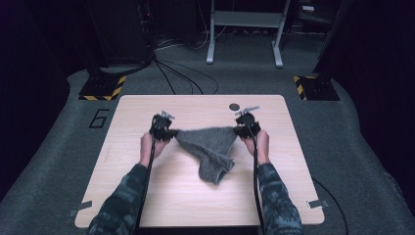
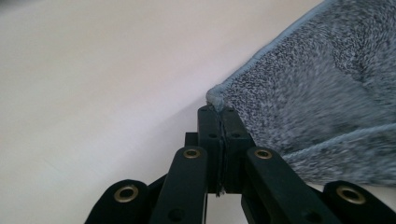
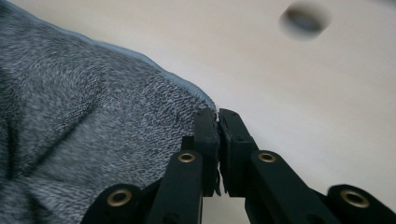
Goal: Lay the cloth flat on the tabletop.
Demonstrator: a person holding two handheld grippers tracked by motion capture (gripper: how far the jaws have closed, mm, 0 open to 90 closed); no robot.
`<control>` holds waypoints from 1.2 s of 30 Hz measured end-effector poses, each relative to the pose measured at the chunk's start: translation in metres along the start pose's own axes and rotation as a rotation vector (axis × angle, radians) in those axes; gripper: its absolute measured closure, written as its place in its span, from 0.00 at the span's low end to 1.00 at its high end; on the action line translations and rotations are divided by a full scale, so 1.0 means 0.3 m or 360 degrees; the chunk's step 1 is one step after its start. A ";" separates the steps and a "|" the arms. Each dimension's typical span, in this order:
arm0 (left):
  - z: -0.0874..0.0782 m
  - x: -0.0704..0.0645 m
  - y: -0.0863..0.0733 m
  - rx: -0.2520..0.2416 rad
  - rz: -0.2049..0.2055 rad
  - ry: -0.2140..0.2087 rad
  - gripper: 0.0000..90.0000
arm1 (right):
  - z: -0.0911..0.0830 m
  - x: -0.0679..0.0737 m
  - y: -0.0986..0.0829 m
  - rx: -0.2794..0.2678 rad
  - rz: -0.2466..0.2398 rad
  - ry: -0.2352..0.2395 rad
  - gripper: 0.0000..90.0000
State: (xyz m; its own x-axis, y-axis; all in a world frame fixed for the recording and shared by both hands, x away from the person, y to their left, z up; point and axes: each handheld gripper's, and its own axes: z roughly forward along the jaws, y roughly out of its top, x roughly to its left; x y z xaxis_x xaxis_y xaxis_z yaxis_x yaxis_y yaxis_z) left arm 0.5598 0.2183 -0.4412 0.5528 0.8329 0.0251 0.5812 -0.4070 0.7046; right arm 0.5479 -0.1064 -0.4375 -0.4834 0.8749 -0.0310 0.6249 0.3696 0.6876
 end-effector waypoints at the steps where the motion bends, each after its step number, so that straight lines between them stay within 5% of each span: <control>1: -0.029 0.011 0.046 -0.0049 0.0002 0.0021 0.99 | -0.026 -0.009 0.055 -0.0070 -0.0005 -0.0022 0.97; 2: -0.029 0.011 0.046 -0.0049 0.0002 0.0021 0.99 | -0.026 -0.009 0.055 -0.0070 -0.0005 -0.0022 0.97; 3: -0.092 0.017 0.116 -0.0151 0.0035 0.0077 0.99 | -0.059 -0.011 0.095 -0.0119 -0.0015 -0.0053 0.97; 5: -0.256 -0.002 0.217 -0.0411 0.0132 0.0165 0.99 | -0.243 0.008 0.224 -0.0400 -0.0122 -0.0132 0.97; 6: -0.256 -0.002 0.217 -0.0411 0.0132 0.0165 0.99 | -0.243 0.008 0.224 -0.0400 -0.0122 -0.0132 0.97; 7: -0.326 -0.020 0.231 -0.0514 0.0193 0.0187 0.99 | -0.357 0.034 0.253 -0.0526 -0.0232 -0.0160 0.96; 8: -0.374 -0.036 0.228 -0.0562 0.0236 0.0184 0.99 | -0.357 0.034 0.253 -0.0526 -0.0232 -0.0160 0.96; 10: -0.433 -0.077 0.185 -0.0644 0.0321 0.0176 0.99 | -0.458 0.064 0.224 -0.0633 -0.0289 -0.0139 0.96; 11: -0.447 -0.116 0.119 -0.0651 0.0383 0.0152 0.99 | -0.497 0.089 0.161 -0.0674 -0.0328 -0.0106 0.96; 12: -0.447 -0.116 0.119 -0.0651 0.0383 0.0152 0.99 | -0.497 0.089 0.161 -0.0674 -0.0328 -0.0106 0.96; 13: -0.425 -0.167 0.007 -0.0609 0.0456 0.0121 0.99 | -0.496 0.119 0.061 -0.0628 -0.0383 -0.0088 0.96; 14: -0.425 -0.167 0.007 -0.0609 0.0456 0.0121 0.99 | -0.496 0.119 0.061 -0.0628 -0.0383 -0.0088 0.96; 15: -0.381 -0.204 -0.105 -0.0535 0.0493 0.0073 0.99 | -0.461 0.145 -0.063 -0.0551 -0.0419 -0.0025 0.96; 16: -0.363 -0.215 -0.147 -0.0497 0.0498 0.0068 0.99 | -0.438 0.157 -0.127 -0.0491 -0.0426 -0.0004 0.96; 18: -0.339 -0.224 -0.199 -0.0455 0.0490 0.0025 0.99 | -0.418 0.163 -0.172 -0.0464 -0.0431 0.0035 0.96; 19: -0.286 -0.238 -0.303 -0.0351 0.0453 -0.0044 0.98 | -0.363 0.182 -0.293 -0.0351 -0.0415 0.0090 0.96; 20: -0.286 -0.238 -0.303 -0.0351 0.0453 -0.0044 0.98 | -0.363 0.182 -0.293 -0.0351 -0.0415 0.0090 0.96; 23: -0.245 -0.249 -0.406 -0.0265 0.0397 -0.0122 0.98 | -0.298 0.210 -0.431 -0.0209 -0.0374 0.0207 0.95; 26: -0.227 -0.248 -0.478 -0.0182 0.0326 -0.0203 0.98 | -0.284 0.222 -0.473 -0.0182 -0.0333 0.0253 0.94; 30: -0.228 -0.242 -0.510 -0.0155 0.0282 -0.0265 0.97 | -0.281 0.234 -0.493 -0.0156 -0.0309 0.0270 0.94; 36: -0.243 -0.262 -0.543 -0.0135 0.0284 -0.0304 0.96 | -0.289 0.235 -0.517 -0.0157 -0.0296 0.0282 0.93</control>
State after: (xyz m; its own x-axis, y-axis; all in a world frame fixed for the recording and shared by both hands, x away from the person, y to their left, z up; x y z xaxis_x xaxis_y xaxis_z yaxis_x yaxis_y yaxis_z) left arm 0.3783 0.2465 -0.5062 0.7493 0.6617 0.0261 0.4168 -0.5017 0.7580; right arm 0.3637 -0.1294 -0.4834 -0.6892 0.7233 -0.0419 0.4571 0.4790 0.7495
